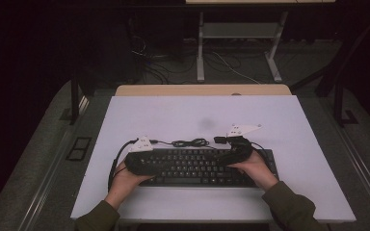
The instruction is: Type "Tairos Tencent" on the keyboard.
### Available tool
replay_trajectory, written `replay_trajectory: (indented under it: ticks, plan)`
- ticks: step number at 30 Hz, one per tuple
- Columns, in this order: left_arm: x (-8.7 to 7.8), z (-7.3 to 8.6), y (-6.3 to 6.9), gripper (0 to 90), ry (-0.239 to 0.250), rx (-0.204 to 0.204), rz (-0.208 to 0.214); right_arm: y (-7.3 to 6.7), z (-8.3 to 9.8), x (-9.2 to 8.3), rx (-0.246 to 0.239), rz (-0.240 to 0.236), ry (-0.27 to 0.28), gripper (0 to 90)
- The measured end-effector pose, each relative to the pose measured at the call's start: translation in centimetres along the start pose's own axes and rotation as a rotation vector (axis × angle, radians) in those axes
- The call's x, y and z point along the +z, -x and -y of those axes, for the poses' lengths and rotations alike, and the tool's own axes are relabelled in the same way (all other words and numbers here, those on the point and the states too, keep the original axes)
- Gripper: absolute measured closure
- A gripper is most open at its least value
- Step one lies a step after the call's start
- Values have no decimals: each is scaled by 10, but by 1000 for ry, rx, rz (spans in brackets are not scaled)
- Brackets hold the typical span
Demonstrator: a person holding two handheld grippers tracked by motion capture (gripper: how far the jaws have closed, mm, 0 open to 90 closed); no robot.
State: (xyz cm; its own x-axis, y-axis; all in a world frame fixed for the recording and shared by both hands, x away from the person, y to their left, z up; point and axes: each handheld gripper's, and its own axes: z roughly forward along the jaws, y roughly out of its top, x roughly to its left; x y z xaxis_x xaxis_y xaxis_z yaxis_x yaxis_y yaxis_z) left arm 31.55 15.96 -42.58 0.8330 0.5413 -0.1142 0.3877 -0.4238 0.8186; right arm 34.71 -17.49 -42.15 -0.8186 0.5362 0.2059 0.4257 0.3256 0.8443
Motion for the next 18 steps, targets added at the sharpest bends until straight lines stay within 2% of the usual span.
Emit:
replay_trajectory:
  ticks: [3,7,13,18]
  plan:
    - [-1,2,-1,264,-2,3,-1,-1,0,0,-1,-2,-1,192]
    - [1,2,-1,151,1,-4,-9,-1,0,0,-3,-3,-1,193]
    - [1,3,-3,101,10,-16,-17,-1,0,0,-1,-2,0,194]
    - [-1,2,-3,97,11,-11,-21,-1,0,0,-3,2,-4,199]
